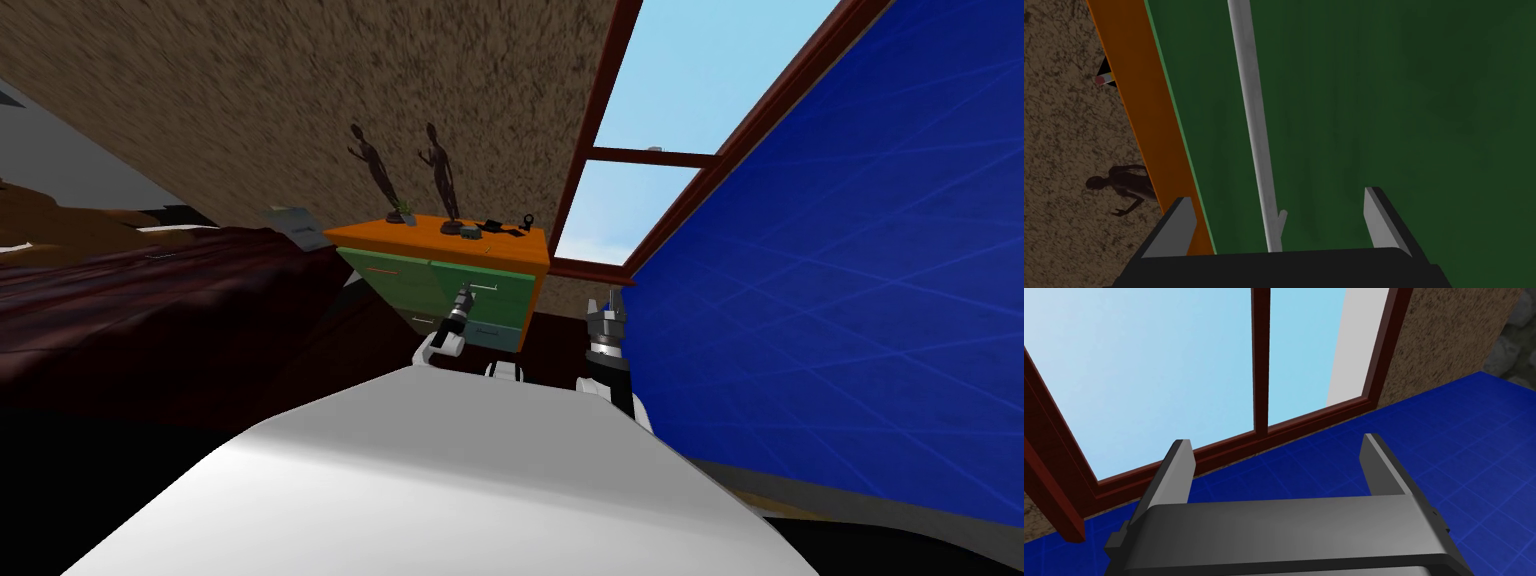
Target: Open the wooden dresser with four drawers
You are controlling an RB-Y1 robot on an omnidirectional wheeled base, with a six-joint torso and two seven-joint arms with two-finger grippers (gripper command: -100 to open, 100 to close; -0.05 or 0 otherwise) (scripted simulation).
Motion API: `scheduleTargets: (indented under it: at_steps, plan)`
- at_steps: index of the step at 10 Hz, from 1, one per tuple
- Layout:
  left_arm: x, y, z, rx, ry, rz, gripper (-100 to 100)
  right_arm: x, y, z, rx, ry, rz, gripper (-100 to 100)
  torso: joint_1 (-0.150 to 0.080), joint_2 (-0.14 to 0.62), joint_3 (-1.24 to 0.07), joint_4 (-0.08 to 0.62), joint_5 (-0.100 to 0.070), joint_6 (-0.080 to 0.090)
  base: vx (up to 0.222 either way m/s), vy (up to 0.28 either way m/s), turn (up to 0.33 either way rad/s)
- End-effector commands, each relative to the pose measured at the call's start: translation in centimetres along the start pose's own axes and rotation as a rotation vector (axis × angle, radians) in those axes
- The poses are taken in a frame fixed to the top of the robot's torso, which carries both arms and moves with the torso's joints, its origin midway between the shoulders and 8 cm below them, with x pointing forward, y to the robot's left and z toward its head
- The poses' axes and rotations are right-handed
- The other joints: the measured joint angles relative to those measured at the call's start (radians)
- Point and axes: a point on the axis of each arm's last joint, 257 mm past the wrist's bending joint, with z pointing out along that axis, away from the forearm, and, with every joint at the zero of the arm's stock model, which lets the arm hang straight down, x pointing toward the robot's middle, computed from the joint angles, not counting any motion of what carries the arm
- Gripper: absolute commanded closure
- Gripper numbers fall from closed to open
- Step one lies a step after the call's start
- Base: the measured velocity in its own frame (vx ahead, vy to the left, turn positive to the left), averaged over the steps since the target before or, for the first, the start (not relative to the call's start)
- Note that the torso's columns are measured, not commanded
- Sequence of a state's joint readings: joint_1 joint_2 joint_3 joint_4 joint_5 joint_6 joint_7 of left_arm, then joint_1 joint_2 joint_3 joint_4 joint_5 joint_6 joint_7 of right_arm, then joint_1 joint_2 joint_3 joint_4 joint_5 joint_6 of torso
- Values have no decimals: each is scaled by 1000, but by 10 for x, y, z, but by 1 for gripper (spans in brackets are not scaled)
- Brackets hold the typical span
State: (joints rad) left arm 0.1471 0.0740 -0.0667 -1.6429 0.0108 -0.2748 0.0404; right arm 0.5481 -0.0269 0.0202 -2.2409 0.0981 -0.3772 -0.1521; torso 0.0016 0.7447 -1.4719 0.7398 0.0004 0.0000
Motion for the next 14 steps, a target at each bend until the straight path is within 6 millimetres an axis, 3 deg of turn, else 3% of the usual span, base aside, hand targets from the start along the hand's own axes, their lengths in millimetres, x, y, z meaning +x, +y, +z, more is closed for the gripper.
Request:
scheduleTargets:
  at_steps: [1, 3, 4, 9, 14]
  plan:
    - [0, -7, 4, -1, -1, 0, -100, 0, 0, 0, 0, 0, 0, 0, 0, 0, 0, 0, 0, 0, 73, -16, -10]
    - [-1, -9, 4, 1, -1, 0, -100, 0, 0, 0, 0, 0, 0, 0, -2, -9, -6, -3, -1, 0, 70, -6, -3]
    - [0, -2, 1, -1, -1, -2, 100, 0, 0, 0, 0, 0, 0, 0, -1, -7, -4, -2, 0, 0, -50, 7, 10]
    - [2, -16, 1, 5, 8, -2, 100, 0, 0, 0, 0, 0, 0, 0, -2, 0, 0, 1, -2, -1, -140, 0, 14]
    - [3, -16, -7, -1, 15, -3, 100, 0, 0, 0, 0, 0, 0, 0, -3, -2, -1, 1, -1, 0, -149, 4, 15]
